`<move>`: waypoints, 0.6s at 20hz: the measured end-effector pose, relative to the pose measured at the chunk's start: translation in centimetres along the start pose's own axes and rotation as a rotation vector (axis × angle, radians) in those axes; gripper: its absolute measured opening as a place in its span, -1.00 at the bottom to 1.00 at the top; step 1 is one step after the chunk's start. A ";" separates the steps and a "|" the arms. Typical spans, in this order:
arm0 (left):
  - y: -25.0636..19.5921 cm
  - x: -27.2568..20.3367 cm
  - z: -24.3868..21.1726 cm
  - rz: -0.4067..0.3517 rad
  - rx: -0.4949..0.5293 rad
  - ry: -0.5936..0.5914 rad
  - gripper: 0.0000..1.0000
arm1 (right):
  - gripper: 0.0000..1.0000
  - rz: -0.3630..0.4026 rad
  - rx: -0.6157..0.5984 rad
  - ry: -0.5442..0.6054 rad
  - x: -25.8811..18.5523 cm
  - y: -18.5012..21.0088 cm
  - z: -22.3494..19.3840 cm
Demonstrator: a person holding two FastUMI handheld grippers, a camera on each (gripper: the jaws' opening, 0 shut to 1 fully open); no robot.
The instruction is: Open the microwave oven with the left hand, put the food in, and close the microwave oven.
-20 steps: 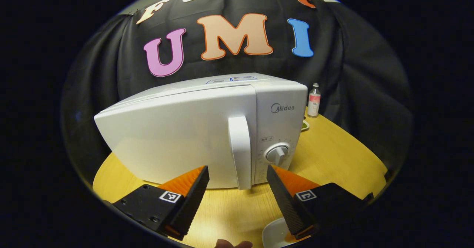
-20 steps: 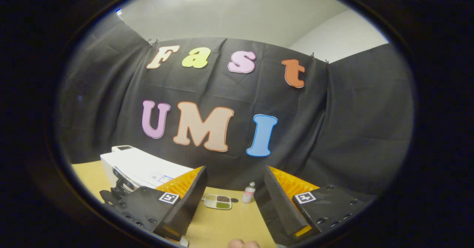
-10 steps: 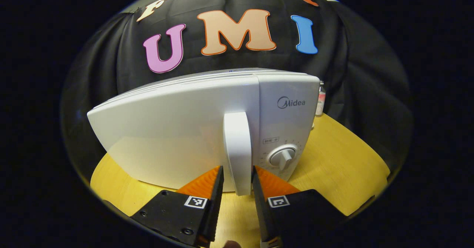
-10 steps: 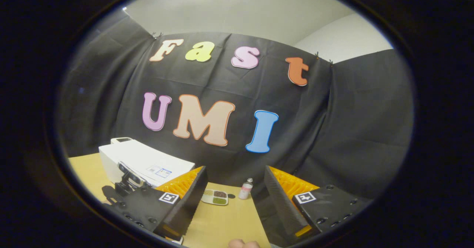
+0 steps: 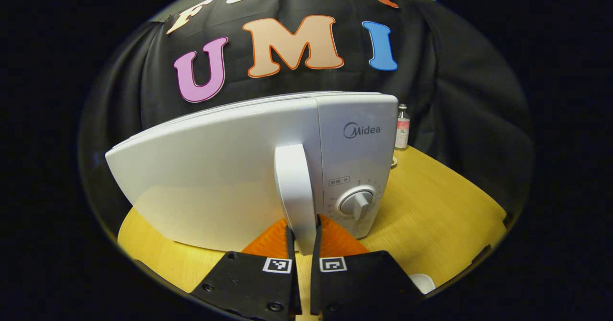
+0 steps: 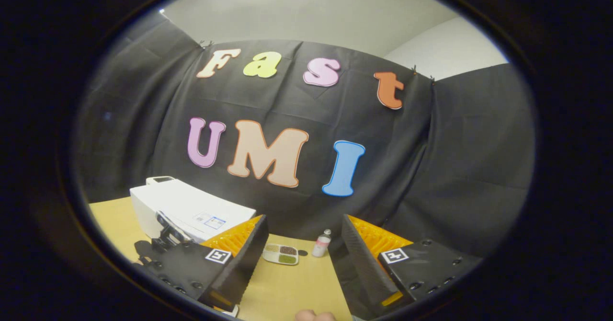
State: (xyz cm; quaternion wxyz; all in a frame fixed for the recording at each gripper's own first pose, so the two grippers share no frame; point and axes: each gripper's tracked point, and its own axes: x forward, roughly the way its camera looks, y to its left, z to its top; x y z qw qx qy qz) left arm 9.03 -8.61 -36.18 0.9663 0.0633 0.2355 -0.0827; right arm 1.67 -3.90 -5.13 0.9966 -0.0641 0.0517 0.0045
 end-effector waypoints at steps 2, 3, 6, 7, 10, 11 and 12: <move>0.1 -0.1 0.0 0.013 -0.015 -0.002 -0.91 | 0.94 0.007 -0.003 -0.005 0.0 0.2 0.1; 0.2 0.1 0.1 0.015 -0.005 0.004 -0.92 | 0.94 0.011 -0.004 -0.005 -0.1 0.4 0.0; 0.2 -0.1 0.0 0.004 -0.001 0.005 -0.93 | 0.94 0.022 -0.001 -0.008 -0.3 0.7 0.1; 0.1 -0.2 -0.2 -0.002 -0.006 0.012 -0.93 | 0.94 0.024 -0.001 -0.010 -0.3 0.7 0.3; -0.1 -0.3 -0.1 -0.035 0.005 0.022 -0.94 | 0.94 0.022 -0.005 -0.024 -0.5 0.4 0.7; -0.2 -0.4 -0.3 -0.042 0.007 0.030 -0.94 | 0.94 0.020 -0.003 -0.025 -0.5 0.3 0.7; -0.2 -0.5 -0.2 -0.047 0.009 0.034 -0.94 | 0.94 0.019 0.003 -0.023 -0.5 0.2 0.8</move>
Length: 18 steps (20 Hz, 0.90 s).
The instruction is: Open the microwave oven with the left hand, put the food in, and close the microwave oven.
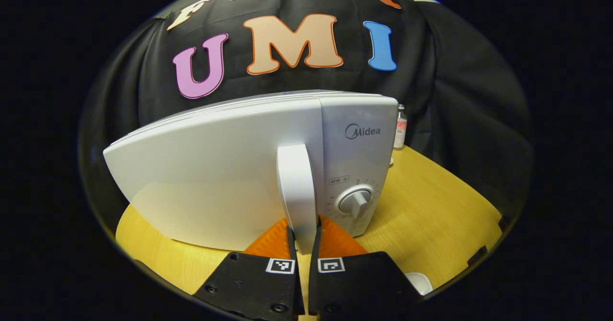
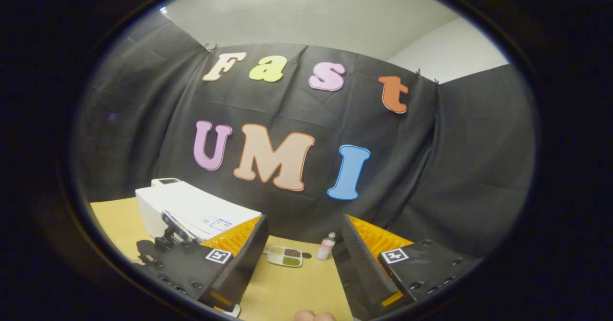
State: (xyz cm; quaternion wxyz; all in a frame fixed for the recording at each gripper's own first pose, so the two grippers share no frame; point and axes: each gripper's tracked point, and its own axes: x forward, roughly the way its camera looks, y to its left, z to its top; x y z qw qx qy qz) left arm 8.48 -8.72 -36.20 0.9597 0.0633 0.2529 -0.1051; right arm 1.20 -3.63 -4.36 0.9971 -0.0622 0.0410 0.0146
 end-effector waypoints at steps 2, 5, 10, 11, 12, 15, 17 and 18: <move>0.0 0.1 0.0 -0.009 0.008 0.002 -0.96 | 0.94 -0.002 0.009 0.000 0.0 -0.1 0.1; -0.1 0.0 -0.1 -0.019 0.012 0.015 -0.97 | 0.94 -0.005 0.003 0.002 0.1 -0.2 -0.1; -0.3 -0.2 -0.3 -0.044 0.004 0.029 -0.98 | 0.94 -0.017 -0.004 0.005 0.4 -0.4 -0.2; -0.3 -0.8 -0.9 -0.039 -0.020 0.054 -0.99 | 0.94 -0.022 -0.006 0.005 0.4 -0.5 -0.3; -0.2 -1.9 -1.3 -0.039 -0.031 0.049 -0.99 | 0.94 -0.028 -0.009 0.006 0.4 -0.7 -0.4; 0.0 -5.6 -2.3 -0.056 0.018 -0.020 -0.99 | 0.94 -0.030 0.016 0.017 0.5 -0.6 -0.9; 0.3 -7.5 -3.4 -0.081 0.001 -0.010 -1.00 | 0.94 0.006 0.035 0.052 0.7 0.6 -2.2; 0.6 -8.7 -4.0 -0.088 -0.021 0.001 -1.00 | 0.94 0.016 0.032 0.061 0.7 1.0 -2.5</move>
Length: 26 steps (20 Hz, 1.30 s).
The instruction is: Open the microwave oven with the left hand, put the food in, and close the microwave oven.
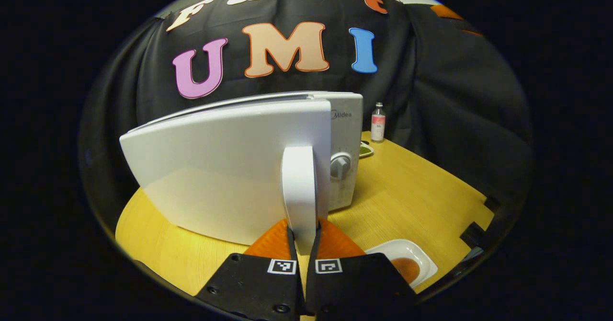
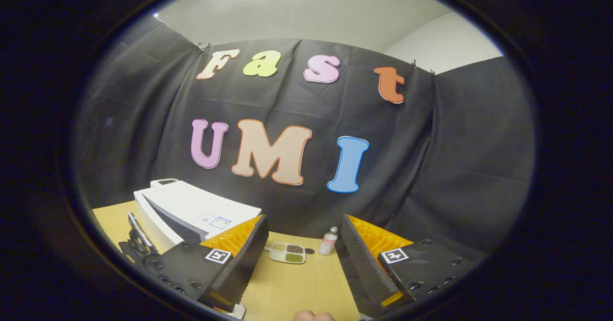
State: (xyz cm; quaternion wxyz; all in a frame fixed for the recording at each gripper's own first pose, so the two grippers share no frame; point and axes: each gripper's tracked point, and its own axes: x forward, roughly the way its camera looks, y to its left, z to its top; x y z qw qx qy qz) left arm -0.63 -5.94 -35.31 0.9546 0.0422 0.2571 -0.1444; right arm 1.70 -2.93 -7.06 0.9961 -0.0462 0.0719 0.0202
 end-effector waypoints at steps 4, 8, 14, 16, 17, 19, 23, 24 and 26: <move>1.5 -4.7 -1.9 0.009 0.012 0.015 -0.99 | 0.94 0.049 0.010 0.006 -0.5 2.8 -0.7; 3.2 -8.4 -3.7 0.002 -0.007 0.032 -0.99 | 0.94 0.123 0.026 0.042 -1.4 6.7 -2.2; 7.2 -13.2 -5.8 0.071 -0.020 0.044 -0.99 | 0.95 0.221 0.039 0.052 -1.9 12.3 -2.4; 9.2 -14.9 -6.4 0.112 -0.028 0.039 -0.99 | 0.95 0.241 0.044 0.046 -2.3 13.7 -2.5; 10.3 -15.7 -6.8 0.138 -0.038 0.034 -0.95 | 0.94 0.249 0.050 0.047 -2.6 14.4 -2.8; 13.2 -17.5 -7.6 0.199 -0.059 0.029 -0.99 | 0.96 0.267 0.069 0.040 -3.1 15.9 -3.2; 19.3 -20.6 -8.9 0.283 -0.111 0.014 -1.00 | 0.96 0.370 0.176 -0.090 -5.0 20.3 -3.9; 19.9 -21.0 -9.4 0.277 -0.147 0.018 -1.00 | 0.94 0.358 0.167 -0.075 -4.8 20.3 -6.0; 20.7 -21.4 -9.4 0.271 -0.156 0.006 -1.00 | 0.94 0.336 0.127 0.014 -4.7 20.4 -11.4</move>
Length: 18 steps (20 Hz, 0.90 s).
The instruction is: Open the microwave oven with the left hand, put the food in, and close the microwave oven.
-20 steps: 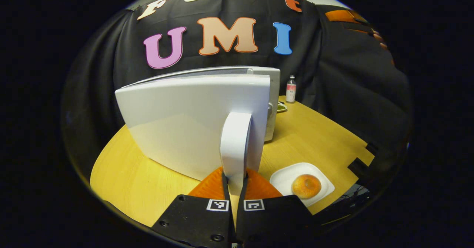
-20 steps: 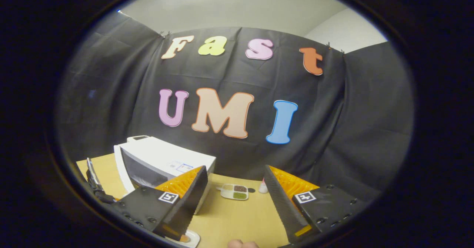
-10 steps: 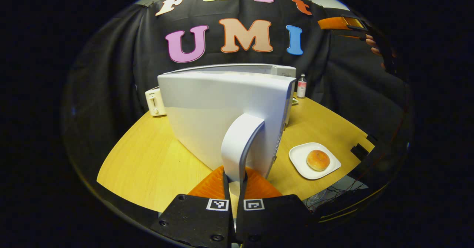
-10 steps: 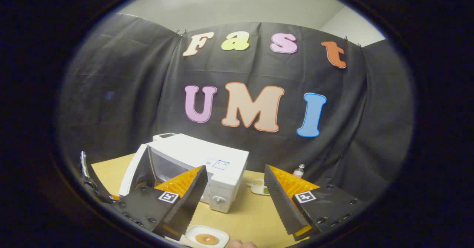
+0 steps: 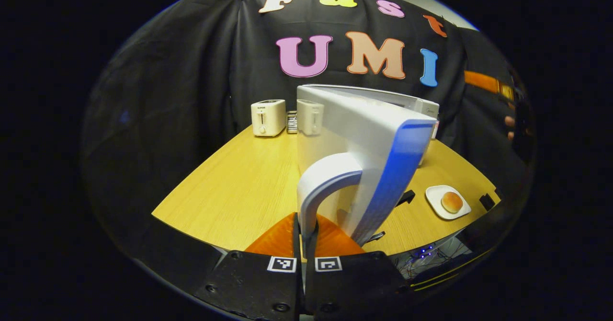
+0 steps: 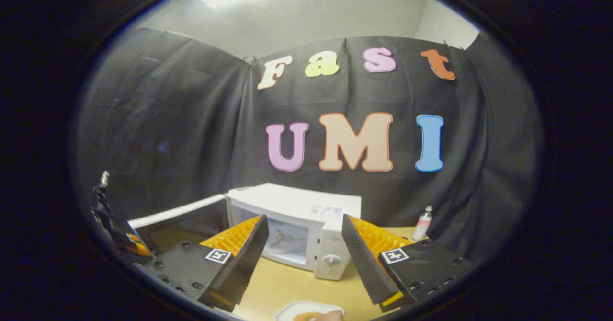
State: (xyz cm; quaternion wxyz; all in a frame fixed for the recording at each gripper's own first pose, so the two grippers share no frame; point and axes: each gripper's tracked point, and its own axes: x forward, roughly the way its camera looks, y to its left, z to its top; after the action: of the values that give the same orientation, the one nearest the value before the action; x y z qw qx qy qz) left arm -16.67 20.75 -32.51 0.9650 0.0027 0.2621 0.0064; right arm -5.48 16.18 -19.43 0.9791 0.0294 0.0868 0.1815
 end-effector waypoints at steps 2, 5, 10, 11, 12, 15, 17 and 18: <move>0.2 0.0 -0.2 -0.013 0.007 0.010 -1.00 | 0.96 -0.021 0.022 0.065 -0.4 -0.4 -4.1; 0.2 0.1 0.0 -0.026 0.028 0.030 -1.00 | 0.94 -0.072 0.071 0.165 -1.2 -1.4 -9.6; 0.5 0.1 -0.1 -0.033 0.033 0.035 -1.00 | 0.94 -0.104 0.104 0.337 -1.9 -1.4 -18.4; 0.4 0.1 -0.2 -0.036 0.039 0.037 -0.99 | 0.96 -0.104 0.102 0.369 -2.2 -1.3 -20.0; 0.5 0.0 -0.2 -0.039 0.043 0.036 -1.00 | 0.96 -0.106 0.108 0.399 -2.5 -1.2 -21.4; 0.6 0.0 -0.2 -0.050 0.028 0.042 -0.87 | 0.96 -0.136 0.134 0.476 -3.6 -1.7 -24.8; 0.9 0.0 -0.4 -0.039 0.025 0.045 -0.74 | 0.96 -0.145 0.148 0.510 -4.0 -1.6 -26.1; 0.9 0.1 -0.4 -0.032 0.020 0.045 -0.65 | 0.96 -0.144 0.153 0.525 -4.2 -1.4 -26.7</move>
State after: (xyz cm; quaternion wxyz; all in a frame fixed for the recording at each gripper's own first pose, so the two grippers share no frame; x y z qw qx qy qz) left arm -16.81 21.66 -32.86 0.9587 0.0078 0.2840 -0.0116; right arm -13.63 14.06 -45.10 0.9284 0.0488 0.3527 0.1060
